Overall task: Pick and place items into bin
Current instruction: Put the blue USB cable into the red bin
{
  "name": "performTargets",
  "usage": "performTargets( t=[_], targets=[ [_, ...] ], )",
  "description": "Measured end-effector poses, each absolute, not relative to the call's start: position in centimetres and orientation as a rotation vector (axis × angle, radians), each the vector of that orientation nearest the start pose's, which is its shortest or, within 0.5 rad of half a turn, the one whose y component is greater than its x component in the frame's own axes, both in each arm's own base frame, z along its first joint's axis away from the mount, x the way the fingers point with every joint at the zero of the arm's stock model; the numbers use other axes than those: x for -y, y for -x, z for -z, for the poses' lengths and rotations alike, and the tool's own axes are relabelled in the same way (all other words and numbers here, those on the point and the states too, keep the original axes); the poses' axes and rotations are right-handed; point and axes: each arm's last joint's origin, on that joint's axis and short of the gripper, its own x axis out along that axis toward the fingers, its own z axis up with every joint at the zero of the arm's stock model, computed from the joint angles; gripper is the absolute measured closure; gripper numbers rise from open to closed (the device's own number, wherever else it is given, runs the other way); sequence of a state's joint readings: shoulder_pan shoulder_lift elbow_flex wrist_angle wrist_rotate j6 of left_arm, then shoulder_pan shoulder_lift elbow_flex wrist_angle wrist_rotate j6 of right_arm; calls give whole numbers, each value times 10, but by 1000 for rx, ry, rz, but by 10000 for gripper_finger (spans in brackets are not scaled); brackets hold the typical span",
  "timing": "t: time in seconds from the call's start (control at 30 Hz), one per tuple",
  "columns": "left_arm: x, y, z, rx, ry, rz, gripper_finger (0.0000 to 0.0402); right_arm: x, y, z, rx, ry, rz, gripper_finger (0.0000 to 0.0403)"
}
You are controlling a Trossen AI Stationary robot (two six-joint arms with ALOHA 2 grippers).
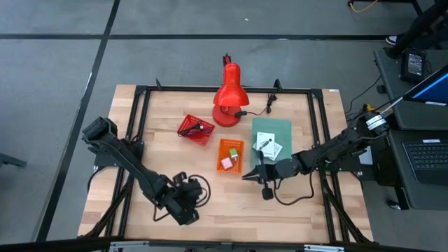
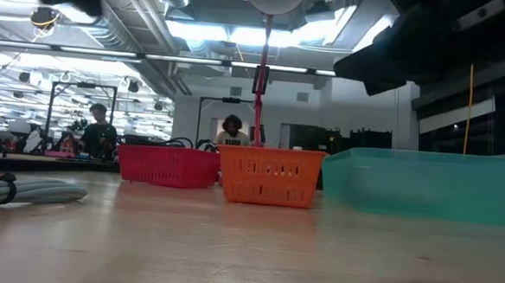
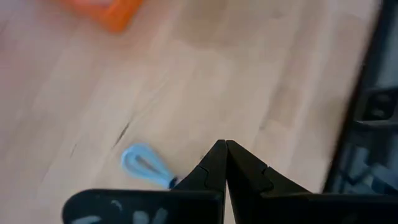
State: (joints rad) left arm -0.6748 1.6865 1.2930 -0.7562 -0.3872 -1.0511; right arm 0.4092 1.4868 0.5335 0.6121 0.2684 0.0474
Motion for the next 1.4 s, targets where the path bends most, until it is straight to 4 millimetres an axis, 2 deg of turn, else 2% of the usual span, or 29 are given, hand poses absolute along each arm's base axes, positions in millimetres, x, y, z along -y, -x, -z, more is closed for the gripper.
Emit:
performTargets(
  t=[0.17,0.3,0.67,0.93,1.2,1.4],
  targets=[
    [193,-268,-236,-1012,504,-451,395,-108,-257,-169,-329,42,-144,396],
    [189,-267,-235,-1037,574,-519,378,-111,-256,-169,-332,24,-150,396],
    [189,-267,-217,-1034,720,-664,285,-113,-254,-168,-345,30,-158,396],
    [195,-273,-190,-1093,749,-749,234,-112,-253,-163,-397,40,-153,396],
    [199,-278,-165,-1171,758,-815,228,-112,-253,-162,-405,26,-148,395],
    [201,-281,-160,-1184,775,-814,227,-112,-253,-162,-404,26,-149,395]
  ],
)
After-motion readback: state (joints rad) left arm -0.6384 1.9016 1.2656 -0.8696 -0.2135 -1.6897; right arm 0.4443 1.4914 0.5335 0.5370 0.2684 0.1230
